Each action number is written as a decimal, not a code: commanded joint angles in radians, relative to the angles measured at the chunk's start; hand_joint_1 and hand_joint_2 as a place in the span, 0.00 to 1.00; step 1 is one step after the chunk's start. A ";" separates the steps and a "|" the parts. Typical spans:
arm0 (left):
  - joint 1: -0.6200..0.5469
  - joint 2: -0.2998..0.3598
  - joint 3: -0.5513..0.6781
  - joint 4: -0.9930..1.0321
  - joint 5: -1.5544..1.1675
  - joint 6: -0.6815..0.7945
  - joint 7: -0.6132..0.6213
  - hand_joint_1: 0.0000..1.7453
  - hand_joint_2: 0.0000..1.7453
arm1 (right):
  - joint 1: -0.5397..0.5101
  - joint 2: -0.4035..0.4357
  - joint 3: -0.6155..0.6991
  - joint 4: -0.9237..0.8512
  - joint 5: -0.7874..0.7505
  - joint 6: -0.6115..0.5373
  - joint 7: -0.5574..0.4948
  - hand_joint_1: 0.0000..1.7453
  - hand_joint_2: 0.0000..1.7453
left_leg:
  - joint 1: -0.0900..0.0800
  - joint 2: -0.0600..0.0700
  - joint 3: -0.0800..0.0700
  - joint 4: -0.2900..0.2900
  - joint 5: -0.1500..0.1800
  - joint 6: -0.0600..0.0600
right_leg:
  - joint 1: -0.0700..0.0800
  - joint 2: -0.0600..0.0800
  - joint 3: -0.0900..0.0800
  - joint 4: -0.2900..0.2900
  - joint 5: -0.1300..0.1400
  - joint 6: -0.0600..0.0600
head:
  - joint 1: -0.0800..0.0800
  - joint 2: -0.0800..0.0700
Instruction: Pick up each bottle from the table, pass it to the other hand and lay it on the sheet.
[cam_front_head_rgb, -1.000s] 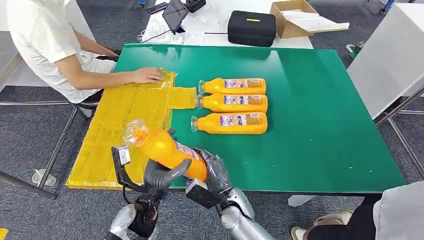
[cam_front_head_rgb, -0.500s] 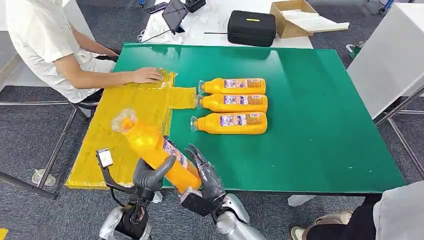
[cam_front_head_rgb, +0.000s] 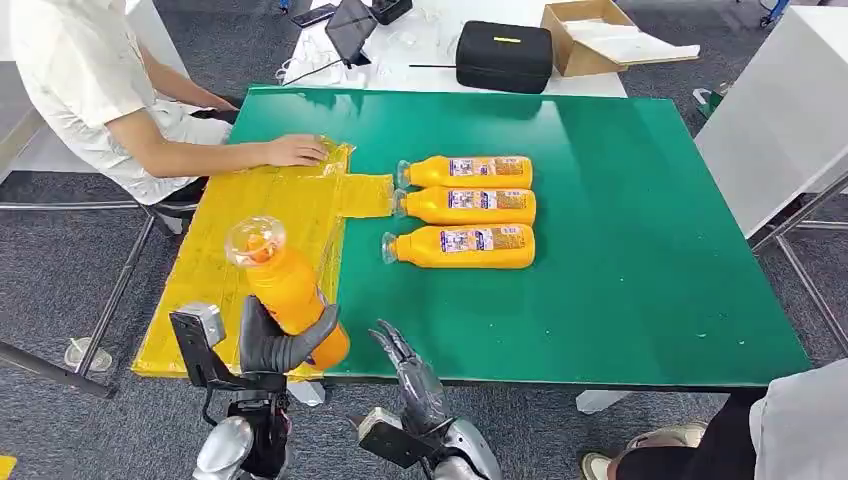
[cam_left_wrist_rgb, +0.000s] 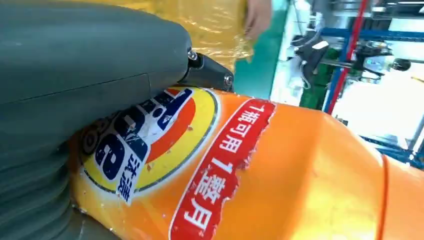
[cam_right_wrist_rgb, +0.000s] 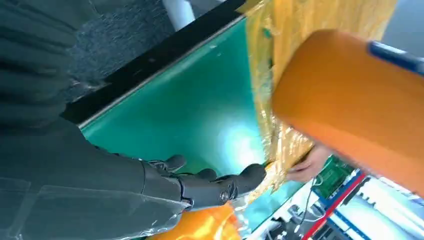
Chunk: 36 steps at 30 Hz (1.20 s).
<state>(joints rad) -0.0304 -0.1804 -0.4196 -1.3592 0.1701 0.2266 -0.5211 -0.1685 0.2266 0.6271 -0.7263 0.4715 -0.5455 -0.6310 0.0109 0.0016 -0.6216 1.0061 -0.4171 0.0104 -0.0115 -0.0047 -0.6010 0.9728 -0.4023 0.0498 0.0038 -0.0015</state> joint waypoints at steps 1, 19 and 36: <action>-0.064 0.024 0.024 0.086 -0.186 0.130 -0.025 1.00 1.00 | 0.087 0.022 -0.367 -0.131 0.422 -0.153 -0.011 0.00 0.00 | 0.000 -0.002 0.002 -0.001 0.000 0.000 | 0.000 -0.001 0.002 -0.001 0.000 -0.001 | 0.000 0.000; -0.087 0.039 0.106 0.087 -0.323 0.223 -0.006 1.00 1.00 | 0.198 0.076 -0.628 -0.488 0.565 -0.153 -0.067 0.00 1.00 | 0.000 -0.001 0.001 0.000 0.000 0.000 | 0.000 -0.001 0.001 0.000 0.000 -0.001 | 0.000 0.000; -0.402 0.143 -0.095 0.804 -1.218 0.179 0.338 0.93 1.00 | 0.113 0.048 -0.348 -0.285 0.427 -0.153 -0.067 0.00 1.00 | 0.001 0.000 0.006 -0.001 0.000 -0.001 | 0.001 0.000 0.006 -0.001 0.000 -0.003 | 0.000 0.000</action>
<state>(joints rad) -0.2730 -0.0946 -0.3880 -0.8948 -0.9221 0.4882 -0.2708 -0.0019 0.3021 0.1847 -1.1452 0.9354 -0.6985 -0.6973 0.0110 0.0014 -0.6218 1.0060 -0.4158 0.0100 -0.0115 -0.0054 -0.6010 0.9731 -0.4017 0.0497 0.0042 -0.0015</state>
